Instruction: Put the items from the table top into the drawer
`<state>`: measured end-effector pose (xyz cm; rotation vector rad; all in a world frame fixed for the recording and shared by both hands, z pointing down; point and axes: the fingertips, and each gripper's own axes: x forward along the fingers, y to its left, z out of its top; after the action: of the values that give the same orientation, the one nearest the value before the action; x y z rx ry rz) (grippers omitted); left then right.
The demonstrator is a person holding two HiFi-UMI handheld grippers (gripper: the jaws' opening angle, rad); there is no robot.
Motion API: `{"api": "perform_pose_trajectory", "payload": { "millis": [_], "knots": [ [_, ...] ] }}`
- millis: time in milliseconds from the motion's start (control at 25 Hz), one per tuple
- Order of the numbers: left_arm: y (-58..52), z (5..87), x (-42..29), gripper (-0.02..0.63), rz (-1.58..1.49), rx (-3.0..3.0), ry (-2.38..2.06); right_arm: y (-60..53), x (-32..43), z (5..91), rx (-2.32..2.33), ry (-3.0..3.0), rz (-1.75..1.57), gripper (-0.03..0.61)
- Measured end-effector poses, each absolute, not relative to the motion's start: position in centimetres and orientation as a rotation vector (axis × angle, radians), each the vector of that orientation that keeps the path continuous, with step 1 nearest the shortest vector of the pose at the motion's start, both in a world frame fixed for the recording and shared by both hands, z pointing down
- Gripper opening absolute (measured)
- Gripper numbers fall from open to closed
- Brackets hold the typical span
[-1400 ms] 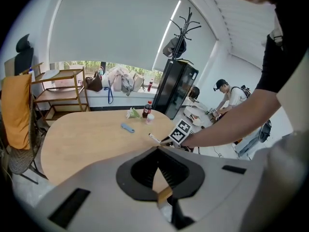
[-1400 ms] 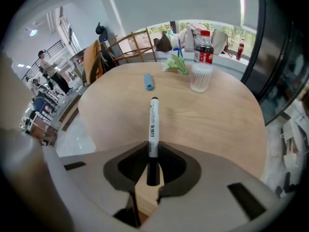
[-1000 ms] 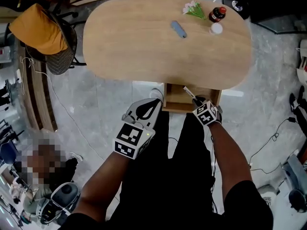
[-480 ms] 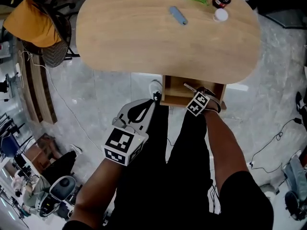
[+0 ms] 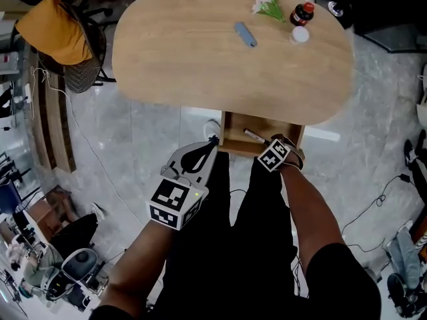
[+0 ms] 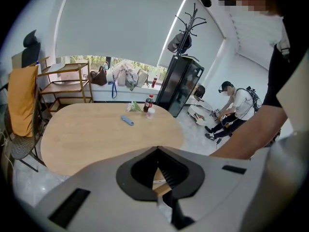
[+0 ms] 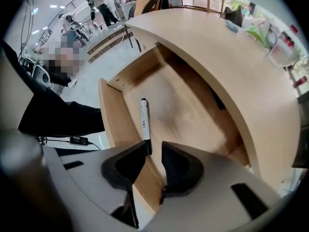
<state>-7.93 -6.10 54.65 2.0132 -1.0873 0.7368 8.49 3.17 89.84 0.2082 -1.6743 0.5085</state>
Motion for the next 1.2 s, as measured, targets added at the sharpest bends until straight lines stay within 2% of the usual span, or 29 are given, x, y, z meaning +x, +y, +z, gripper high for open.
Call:
{"api": "perform_pose_trajectory", "payload": {
  "millis": [720, 1200],
  "knots": [
    [-8.0, 46.4, -1.1, 0.002, 0.638, 2.090, -1.198, -3.4, 13.1, 76.4, 0.357, -1.842, 0.578, 0.092],
    [-9.6, 43.0, -2.6, 0.002, 0.723, 2.092, -1.254, -9.4, 10.7, 66.9, 0.496, -2.034, 0.627, 0.080]
  ]
}}
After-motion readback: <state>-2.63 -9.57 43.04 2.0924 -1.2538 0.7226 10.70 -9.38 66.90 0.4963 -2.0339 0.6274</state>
